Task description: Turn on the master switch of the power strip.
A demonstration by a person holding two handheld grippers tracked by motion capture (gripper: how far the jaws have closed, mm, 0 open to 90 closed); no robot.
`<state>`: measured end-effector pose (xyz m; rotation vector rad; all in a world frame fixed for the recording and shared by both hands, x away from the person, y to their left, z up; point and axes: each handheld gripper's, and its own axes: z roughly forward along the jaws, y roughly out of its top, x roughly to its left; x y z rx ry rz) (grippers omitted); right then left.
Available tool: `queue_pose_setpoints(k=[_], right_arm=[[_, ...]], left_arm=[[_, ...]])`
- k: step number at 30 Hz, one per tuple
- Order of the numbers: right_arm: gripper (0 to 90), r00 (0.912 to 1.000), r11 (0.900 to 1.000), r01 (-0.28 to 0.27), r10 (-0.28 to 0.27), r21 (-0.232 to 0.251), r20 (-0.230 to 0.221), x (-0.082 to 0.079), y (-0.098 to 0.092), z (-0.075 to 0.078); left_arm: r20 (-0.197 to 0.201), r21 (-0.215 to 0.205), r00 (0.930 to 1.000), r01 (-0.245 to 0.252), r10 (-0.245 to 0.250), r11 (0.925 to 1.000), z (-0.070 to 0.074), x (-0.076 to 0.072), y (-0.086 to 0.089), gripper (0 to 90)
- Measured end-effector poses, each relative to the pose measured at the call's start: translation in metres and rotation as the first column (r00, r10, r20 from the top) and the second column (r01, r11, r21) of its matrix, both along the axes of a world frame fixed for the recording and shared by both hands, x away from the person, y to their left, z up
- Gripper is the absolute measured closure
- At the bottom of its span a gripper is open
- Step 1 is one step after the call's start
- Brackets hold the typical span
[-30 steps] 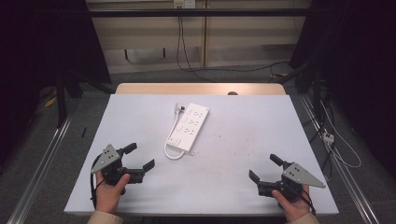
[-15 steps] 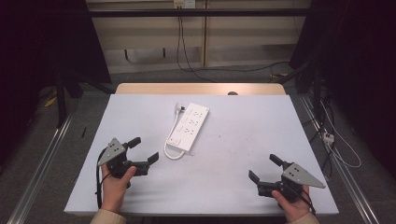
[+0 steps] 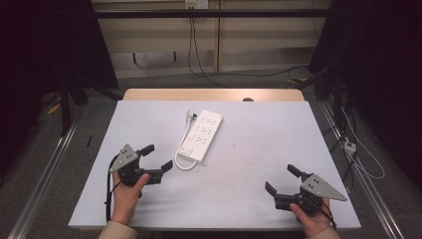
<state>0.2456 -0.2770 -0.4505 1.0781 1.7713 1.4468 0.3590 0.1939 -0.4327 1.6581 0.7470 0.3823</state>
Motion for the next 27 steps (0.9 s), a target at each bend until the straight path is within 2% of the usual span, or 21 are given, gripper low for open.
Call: queue_pose_setpoints(k=[9,27], right_arm=[[3.5,1.0,1.0,-0.003,0.003,0.0,0.0,0.0,0.0,0.0],[3.5,1.0,1.0,-0.002,0.002,-0.001,0.002,0.0,0.0,0.0]], left_arm=[[-0.014,0.014,0.9997,0.018,-0.018,0.9997,-0.001,0.007,-0.009,8.1],[-0.021,0.009,0.9997,0.015,-0.014,0.9999,0.0,0.016,-0.019,9.0]])
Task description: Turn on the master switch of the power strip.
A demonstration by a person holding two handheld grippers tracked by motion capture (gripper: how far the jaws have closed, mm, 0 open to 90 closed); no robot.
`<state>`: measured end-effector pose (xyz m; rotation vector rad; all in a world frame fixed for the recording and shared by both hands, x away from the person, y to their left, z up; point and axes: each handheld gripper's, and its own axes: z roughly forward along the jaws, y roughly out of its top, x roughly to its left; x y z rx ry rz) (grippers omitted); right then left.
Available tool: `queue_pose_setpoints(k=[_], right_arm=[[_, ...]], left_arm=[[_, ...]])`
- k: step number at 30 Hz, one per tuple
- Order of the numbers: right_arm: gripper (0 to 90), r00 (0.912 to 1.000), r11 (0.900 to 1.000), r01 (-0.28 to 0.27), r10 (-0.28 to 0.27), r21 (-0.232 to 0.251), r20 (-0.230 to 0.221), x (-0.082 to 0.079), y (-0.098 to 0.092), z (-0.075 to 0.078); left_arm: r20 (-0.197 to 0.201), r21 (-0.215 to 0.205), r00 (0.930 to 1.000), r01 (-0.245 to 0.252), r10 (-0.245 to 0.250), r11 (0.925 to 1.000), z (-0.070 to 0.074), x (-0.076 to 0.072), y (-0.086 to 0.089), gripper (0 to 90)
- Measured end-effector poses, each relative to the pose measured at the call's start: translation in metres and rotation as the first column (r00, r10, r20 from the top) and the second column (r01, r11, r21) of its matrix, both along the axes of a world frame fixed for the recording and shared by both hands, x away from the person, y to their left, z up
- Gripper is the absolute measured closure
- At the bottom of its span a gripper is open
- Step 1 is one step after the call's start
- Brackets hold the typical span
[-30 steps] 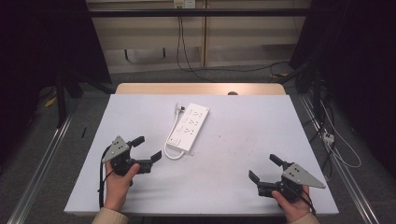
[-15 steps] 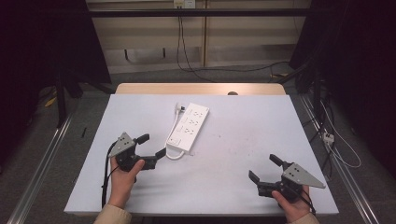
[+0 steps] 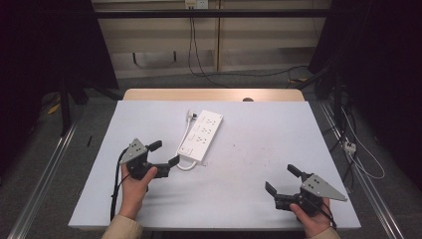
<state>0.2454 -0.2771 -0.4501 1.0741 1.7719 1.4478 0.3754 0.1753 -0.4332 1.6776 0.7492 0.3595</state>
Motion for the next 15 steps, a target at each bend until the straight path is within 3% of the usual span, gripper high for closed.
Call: queue_pose_setpoints(k=[15], right_arm=[[3.5,1.0,1.0,-0.006,0.006,0.001,0.003,-0.0006,0.0001,0.0007]], left_arm=[[0.003,0.012,0.9999,0.012,-0.012,0.9998,0.002,0.0047,-0.0075,14.9]])
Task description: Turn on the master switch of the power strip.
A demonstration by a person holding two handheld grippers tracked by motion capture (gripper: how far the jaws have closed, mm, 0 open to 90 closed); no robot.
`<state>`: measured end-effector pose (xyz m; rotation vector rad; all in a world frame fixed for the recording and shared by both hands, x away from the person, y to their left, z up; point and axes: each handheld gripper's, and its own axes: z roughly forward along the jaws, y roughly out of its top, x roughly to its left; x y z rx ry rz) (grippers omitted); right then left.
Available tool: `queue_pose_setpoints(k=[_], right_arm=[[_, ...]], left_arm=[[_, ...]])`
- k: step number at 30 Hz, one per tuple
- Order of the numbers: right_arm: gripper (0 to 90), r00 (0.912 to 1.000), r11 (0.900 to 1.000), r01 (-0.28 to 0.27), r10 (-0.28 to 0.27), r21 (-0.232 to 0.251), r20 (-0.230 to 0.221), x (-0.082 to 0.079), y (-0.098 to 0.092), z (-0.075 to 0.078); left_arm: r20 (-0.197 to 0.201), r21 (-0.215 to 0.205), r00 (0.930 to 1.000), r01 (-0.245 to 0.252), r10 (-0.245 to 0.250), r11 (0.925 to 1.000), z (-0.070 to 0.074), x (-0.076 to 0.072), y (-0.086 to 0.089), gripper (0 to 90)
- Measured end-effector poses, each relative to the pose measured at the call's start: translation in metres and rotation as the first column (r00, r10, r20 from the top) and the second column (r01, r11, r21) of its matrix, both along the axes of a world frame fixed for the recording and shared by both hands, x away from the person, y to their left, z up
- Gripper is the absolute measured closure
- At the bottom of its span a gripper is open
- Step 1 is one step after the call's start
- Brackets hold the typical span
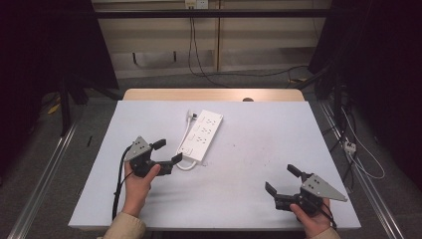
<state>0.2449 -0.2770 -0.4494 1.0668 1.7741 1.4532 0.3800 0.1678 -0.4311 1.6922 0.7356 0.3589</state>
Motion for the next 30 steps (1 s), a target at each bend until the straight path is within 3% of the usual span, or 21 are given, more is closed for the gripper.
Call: queue_pose_setpoints(k=[18,30], right_arm=[[3.6,1.0,1.0,0.003,-0.003,0.001,0.006,0.0,0.0,0.001],[3.6,1.0,1.0,0.003,-0.003,0.003,0.005,0.0,0.0,0.001]], left_arm=[[-0.011,-0.003,0.9999,-0.009,0.009,1.0,0.0,0.006,-0.004,16.4],[-0.011,0.02,0.9999,-0.011,0.012,0.9997,-0.002,0.012,-0.009,24.3]])
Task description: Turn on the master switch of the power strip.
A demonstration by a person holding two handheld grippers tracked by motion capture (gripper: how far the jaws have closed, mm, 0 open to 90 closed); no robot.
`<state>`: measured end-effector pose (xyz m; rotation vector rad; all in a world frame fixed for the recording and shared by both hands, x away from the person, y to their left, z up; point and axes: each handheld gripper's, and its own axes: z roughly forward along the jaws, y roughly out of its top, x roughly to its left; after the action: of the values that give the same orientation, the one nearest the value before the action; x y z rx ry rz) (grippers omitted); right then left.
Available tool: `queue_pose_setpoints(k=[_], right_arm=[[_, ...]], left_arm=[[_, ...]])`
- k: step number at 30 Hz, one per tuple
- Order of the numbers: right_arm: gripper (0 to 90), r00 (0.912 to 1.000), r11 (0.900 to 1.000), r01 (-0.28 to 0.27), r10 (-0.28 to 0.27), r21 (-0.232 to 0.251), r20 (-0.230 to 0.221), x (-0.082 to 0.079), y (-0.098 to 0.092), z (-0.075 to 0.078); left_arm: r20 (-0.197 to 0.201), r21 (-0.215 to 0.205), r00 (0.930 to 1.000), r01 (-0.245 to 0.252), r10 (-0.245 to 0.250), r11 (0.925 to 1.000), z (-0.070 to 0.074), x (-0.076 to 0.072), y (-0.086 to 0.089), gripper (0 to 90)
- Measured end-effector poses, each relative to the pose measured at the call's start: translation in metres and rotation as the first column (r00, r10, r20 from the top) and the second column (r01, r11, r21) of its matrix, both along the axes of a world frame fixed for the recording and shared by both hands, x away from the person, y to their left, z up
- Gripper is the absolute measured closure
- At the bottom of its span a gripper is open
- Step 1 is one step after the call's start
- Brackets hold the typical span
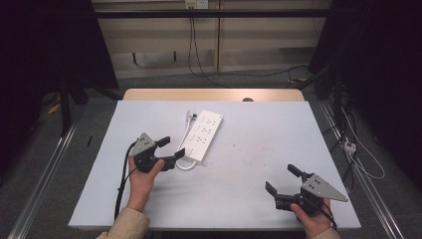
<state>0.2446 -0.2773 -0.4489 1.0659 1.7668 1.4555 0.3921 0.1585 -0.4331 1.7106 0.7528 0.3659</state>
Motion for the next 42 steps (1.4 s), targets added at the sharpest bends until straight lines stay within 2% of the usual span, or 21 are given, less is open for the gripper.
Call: queue_pose_setpoints(k=[10,26,42], right_arm=[[3.6,1.0,1.0,0.001,-0.001,0.002,0.004,0.0,0.0,0.0],[3.7,1.0,1.0,0.001,-0.001,0.005,0.006,0.0,-0.001,0.0],[3.8,1.0,1.0,0.0,0.0,0.0,0.004,0.0,0.0,0.0]], left_arm=[[-0.005,0.006,0.9999,-0.009,0.009,0.9999,-0.001,0.004,-0.002,33.8],[-0.018,0.034,0.9998,-0.002,0.003,0.9994,-0.003,0.01,-0.011,43.3],[-0.032,0.032,0.9995,0.009,-0.008,0.9995,-0.002,0.013,-0.014,55.8]])
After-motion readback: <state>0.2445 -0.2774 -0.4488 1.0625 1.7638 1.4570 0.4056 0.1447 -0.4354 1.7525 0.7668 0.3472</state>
